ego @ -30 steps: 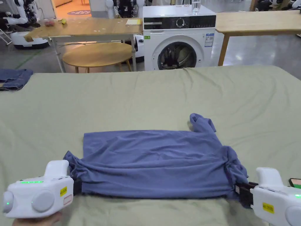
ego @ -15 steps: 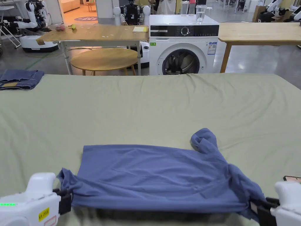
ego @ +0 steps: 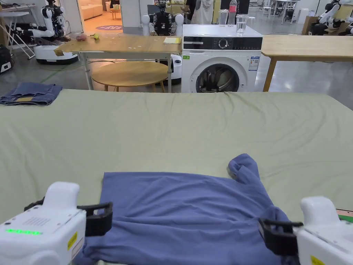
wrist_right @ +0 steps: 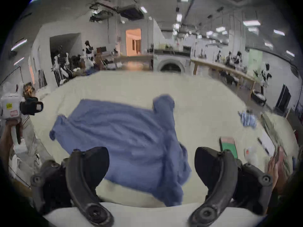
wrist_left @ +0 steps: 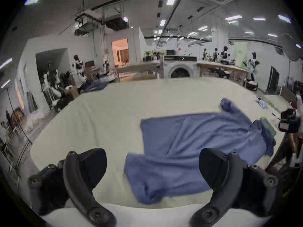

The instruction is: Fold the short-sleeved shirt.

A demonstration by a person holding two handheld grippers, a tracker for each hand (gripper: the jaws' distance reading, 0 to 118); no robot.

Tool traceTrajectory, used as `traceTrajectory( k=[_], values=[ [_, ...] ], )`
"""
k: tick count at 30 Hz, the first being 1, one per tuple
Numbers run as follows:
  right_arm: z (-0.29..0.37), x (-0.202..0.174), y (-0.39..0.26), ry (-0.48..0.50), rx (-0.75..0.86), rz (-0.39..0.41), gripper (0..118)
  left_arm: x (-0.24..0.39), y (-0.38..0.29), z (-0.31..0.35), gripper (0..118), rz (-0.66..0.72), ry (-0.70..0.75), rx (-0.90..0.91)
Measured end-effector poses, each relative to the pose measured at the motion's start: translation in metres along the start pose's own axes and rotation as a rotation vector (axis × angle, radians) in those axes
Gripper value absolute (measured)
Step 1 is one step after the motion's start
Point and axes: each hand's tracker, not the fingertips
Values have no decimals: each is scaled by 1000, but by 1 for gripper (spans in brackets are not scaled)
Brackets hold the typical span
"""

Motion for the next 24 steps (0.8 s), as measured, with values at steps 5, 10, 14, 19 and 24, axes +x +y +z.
traceTrajectory(
  k=[5,10,14,19,24],
  values=[
    [-32,-37,27,-16,13,-1,36,24,17,-34,20,29,-75,-43],
    [-46,-35,24,0,6,-45,0,17,10,-56,0,40,-61,-107],
    [-59,-26,20,-24,0,-36,0,-2,9,-80,0,56,-38,-156],
    [-80,-8,22,-13,-32,-74,0,-18,24,-138,38,35,10,-199],
    [-106,16,23,-36,-70,-86,0,-29,47,-226,118,17,49,-262]
  ],
)
